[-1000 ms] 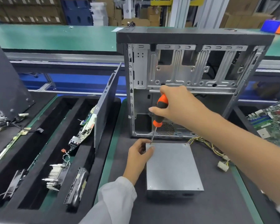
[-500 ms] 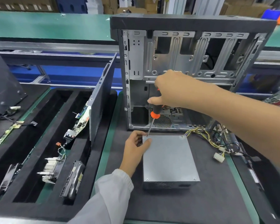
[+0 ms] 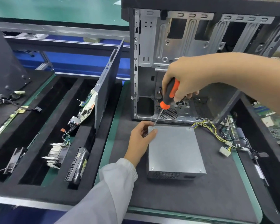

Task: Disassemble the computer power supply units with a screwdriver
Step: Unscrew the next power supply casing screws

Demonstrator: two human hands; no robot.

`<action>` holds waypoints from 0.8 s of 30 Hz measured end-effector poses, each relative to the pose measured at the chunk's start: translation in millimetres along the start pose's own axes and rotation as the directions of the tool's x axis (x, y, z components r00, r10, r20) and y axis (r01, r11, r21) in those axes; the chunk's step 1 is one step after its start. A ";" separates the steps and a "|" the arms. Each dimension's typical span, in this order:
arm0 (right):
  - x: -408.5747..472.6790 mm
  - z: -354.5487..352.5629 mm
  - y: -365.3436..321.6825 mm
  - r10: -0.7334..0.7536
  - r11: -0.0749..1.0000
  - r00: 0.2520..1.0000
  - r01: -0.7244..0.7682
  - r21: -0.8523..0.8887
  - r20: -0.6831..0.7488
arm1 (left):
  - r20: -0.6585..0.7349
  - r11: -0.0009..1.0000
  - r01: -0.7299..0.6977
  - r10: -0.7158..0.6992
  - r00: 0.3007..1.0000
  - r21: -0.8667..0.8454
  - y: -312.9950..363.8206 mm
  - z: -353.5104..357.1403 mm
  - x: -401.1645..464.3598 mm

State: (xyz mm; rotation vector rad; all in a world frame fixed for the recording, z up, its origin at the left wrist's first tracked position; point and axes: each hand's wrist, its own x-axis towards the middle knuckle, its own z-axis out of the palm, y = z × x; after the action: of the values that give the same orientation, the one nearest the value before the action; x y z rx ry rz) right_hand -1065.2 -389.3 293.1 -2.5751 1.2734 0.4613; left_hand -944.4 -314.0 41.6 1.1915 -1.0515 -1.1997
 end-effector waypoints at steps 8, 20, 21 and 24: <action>-1.4 2.2 3.8 0.046 0.999 0.998 -0.045 0.008 -0.040 | -0.026 0.999 -0.031 0.032 0.999 0.035 0.4 1.2 -0.5; 21.3 -8.4 1.9 0.290 0.931 0.950 -0.308 0.197 0.115 | -0.032 0.996 -0.054 0.057 0.998 0.070 3.0 2.0 -1.5; 23.3 -8.2 -0.2 0.281 0.942 0.954 -0.295 0.162 0.106 | -0.032 0.996 -0.054 0.056 0.998 0.071 3.3 2.1 -1.7; 27.8 -5.7 -6.0 0.249 0.968 0.967 -0.248 -0.032 0.045 | -0.036 0.996 -0.051 0.054 0.998 0.074 3.3 1.9 -1.7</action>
State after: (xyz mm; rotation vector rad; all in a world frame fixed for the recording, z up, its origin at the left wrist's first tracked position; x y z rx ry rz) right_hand -1043.5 -407.9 288.3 -2.4171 1.5911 0.5867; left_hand -946.0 -312.5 45.1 1.2310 -1.0997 -1.1023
